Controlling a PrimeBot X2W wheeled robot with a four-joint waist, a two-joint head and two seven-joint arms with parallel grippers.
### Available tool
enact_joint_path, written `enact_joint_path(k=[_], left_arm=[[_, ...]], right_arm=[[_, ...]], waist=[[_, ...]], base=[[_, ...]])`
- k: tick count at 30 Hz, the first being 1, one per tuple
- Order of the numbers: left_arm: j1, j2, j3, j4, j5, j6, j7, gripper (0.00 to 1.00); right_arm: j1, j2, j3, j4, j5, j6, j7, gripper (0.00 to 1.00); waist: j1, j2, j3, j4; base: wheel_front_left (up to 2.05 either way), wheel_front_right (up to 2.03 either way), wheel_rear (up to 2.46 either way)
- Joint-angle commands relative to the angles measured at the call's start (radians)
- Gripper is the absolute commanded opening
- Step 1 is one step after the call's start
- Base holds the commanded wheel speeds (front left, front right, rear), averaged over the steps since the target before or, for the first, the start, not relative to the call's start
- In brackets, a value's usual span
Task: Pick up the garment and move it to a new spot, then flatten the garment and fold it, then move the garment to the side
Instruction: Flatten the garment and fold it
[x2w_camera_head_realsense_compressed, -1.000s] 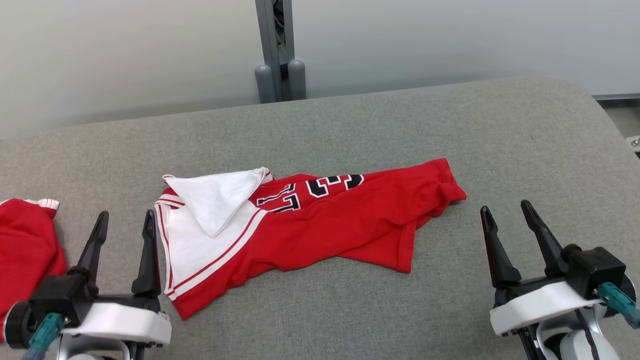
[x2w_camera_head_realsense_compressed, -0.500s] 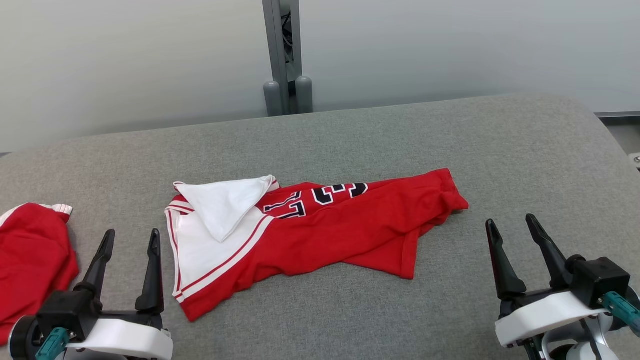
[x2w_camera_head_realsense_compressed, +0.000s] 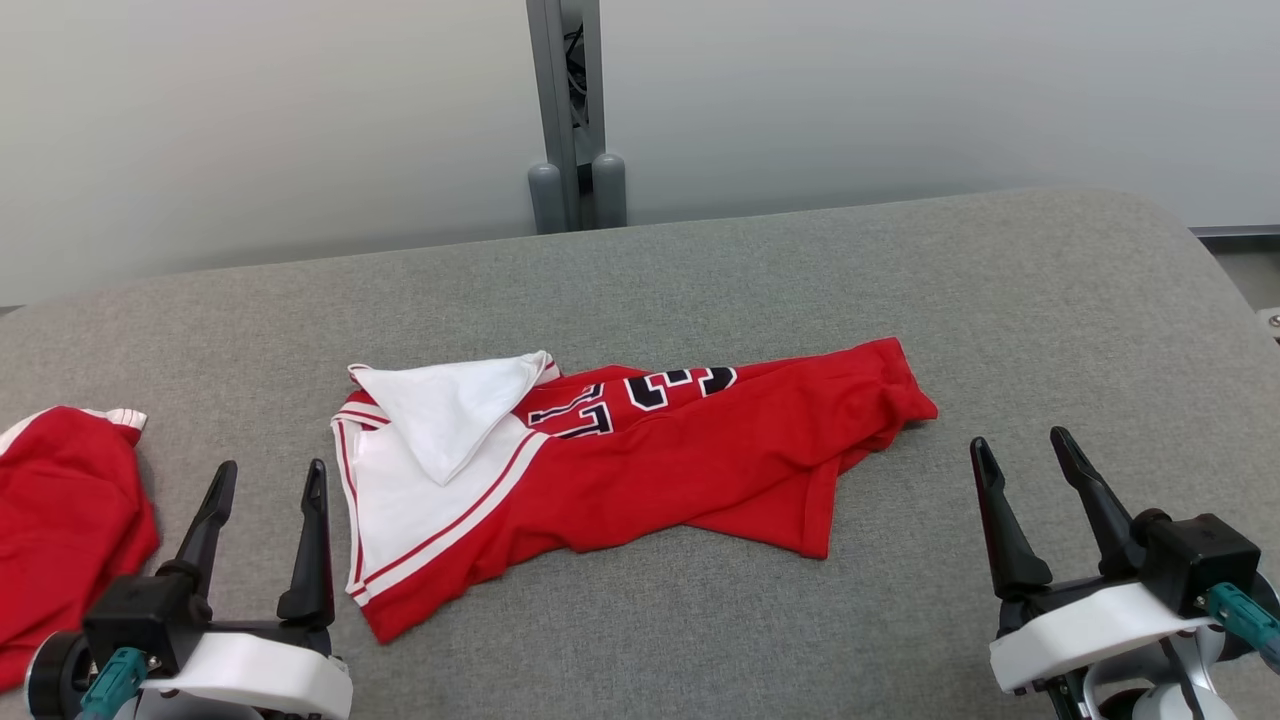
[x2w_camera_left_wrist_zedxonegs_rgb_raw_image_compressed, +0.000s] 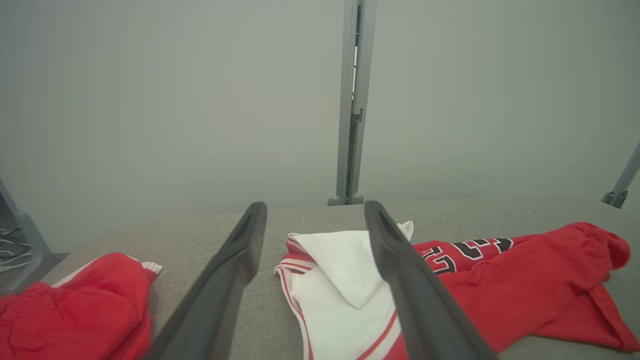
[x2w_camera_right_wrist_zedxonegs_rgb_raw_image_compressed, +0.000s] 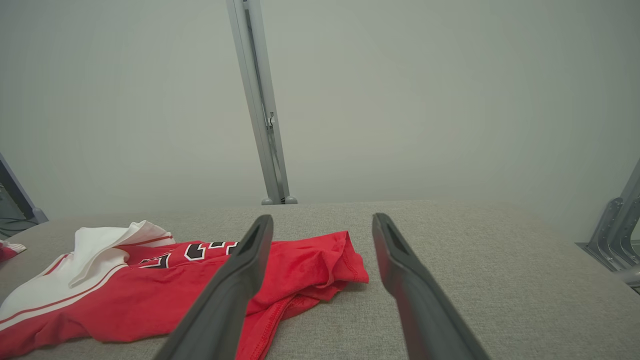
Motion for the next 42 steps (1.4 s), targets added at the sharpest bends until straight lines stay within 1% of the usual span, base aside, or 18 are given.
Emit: enact_joint_path(k=[1,10,18,19,22,26,31,35,39,42], left_arm=[[-0.014,0.005,0.000,-0.004,0.001,0.007,0.003,1.00],[-0.005,0.003,-0.009,-0.010,-0.003,0.018,0.019,1.00],[-0.033,0.000,-0.017,-0.019,0.003,0.023,0.027,1.00],[-0.044,-0.004,-0.021,-0.021,-0.004,0.016,0.035,1.00],[-0.110,0.008,-0.042,-0.033,0.007,-0.007,0.076,1.00],[-0.236,0.023,-0.103,-0.003,0.023,-0.060,0.190,1.00],[-0.367,0.027,-0.169,0.119,0.010,-0.140,0.327,1.00],[-0.439,0.034,-0.202,0.235,0.004,-0.190,0.400,1.00],[-0.496,0.047,-0.230,0.331,0.022,-0.226,0.439,1.00],[-0.534,0.060,-0.251,0.389,0.046,-0.242,0.458,1.00]], right_arm=[[0.001,-0.006,0.001,-0.001,0.005,0.002,-0.005,1.00],[-0.001,-0.006,0.004,0.008,0.014,0.002,-0.011,1.00],[-0.010,-0.006,0.007,0.006,0.012,0.002,-0.009,1.00],[-0.012,-0.006,0.007,0.004,0.012,0.002,-0.010,1.00],[-0.023,-0.006,0.015,-0.003,0.015,0.002,-0.009,1.00],[-0.043,-0.007,0.033,-0.013,0.014,0.002,-0.011,1.00],[-0.073,-0.007,0.038,-0.007,0.021,0.002,-0.027,1.00],[-0.090,-0.007,0.037,0.015,0.037,0.002,-0.050,1.00],[-0.109,-0.006,0.041,0.036,0.056,0.002,-0.075,1.00],[-0.120,-0.006,0.046,0.056,0.064,0.002,-0.091,1.00]], waist=[[0.0000,0.0000,-0.001,0.000],[0.0000,0.0000,-0.007,-0.004],[0.0000,0.0000,-0.002,-0.006],[0.0000,0.0000,0.002,-0.006],[0.0000,0.0000,0.022,-0.014],[0.0000,0.0000,0.064,-0.045],[0.0000,0.0000,0.133,-0.098],[0.0000,0.0000,0.184,-0.135],[0.0000,0.0000,0.225,-0.157],[0.0000,0.0000,0.244,-0.167]], base=[[0.00,0.00,0.00],[0.00,0.00,0.00],[0.00,0.00,0.00],[0.00,0.00,0.00],[0.00,0.00,0.00],[0.00,0.00,0.00],[0.00,0.00,0.00],[0.00,0.00,0.00],[0.00,0.00,0.00],[0.00,0.00,0.00]])
